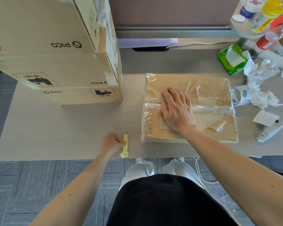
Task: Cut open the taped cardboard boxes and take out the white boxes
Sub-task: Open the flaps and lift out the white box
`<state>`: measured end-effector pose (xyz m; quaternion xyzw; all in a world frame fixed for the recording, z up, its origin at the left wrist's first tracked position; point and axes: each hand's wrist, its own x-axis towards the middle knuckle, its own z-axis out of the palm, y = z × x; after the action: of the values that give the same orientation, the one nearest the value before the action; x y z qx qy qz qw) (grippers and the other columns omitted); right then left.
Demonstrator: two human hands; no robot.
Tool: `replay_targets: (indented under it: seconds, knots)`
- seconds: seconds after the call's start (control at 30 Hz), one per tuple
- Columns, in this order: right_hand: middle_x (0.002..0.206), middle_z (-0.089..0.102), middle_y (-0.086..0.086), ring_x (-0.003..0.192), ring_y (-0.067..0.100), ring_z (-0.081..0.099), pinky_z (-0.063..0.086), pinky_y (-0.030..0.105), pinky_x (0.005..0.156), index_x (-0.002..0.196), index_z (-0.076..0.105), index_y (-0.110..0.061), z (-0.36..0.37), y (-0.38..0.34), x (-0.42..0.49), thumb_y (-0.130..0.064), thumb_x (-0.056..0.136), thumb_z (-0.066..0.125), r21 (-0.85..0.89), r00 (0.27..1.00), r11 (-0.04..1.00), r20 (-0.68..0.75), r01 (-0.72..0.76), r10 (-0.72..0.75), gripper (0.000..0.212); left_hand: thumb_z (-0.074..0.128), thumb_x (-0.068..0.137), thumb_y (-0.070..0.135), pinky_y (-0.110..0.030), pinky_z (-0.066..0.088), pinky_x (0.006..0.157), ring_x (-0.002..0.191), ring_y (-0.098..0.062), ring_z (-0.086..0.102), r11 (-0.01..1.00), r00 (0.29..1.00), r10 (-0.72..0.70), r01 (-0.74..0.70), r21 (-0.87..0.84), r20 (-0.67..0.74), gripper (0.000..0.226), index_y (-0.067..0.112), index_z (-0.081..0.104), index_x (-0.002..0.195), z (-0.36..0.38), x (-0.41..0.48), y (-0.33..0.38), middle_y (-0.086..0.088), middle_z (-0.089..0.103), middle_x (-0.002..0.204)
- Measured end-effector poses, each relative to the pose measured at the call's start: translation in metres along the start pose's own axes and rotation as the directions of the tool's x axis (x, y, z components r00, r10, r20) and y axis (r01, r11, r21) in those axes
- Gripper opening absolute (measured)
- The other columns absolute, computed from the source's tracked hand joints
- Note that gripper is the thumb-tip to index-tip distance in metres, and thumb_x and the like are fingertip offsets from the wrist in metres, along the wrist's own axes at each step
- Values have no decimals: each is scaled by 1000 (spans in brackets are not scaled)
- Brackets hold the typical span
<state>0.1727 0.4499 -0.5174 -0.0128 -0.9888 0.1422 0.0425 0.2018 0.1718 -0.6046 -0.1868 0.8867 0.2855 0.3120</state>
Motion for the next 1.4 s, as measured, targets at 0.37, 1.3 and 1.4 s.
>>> replay_targets:
  seconds: [0.37, 1.3, 1.4]
  knots:
    - [113, 57, 3, 106, 27, 56, 41, 42, 93, 107, 71, -21, -45, 38, 6, -51, 78, 61, 287, 993, 952, 73, -110, 93, 43, 74, 79, 42, -26, 40, 89, 103, -11, 56, 612, 592, 785, -786, 84, -181, 37, 17, 68, 106, -81, 1, 198, 2, 63, 113]
    - [79, 61, -18, 76, 11, 55, 37, 27, 62, 82, 61, -30, -153, 40, -47, -59, 77, 71, 54, 955, 983, 252, -175, 157, 32, 65, 60, 86, -48, 26, 102, 138, -26, 37, 360, 587, 713, -775, 519, 383, 111, 42, 25, 153, -57, 28, 277, 7, 36, 155]
    - [84, 63, -24, 86, 3, 60, 48, 30, 75, 88, 69, -33, -169, 38, -65, -61, 81, 65, 112, 910, 959, 360, -260, 205, 29, 67, 63, 82, -50, 28, 105, 139, -21, 36, 275, 526, 764, -788, 551, 372, 110, 30, 30, 154, -53, 21, 281, 6, 34, 156]
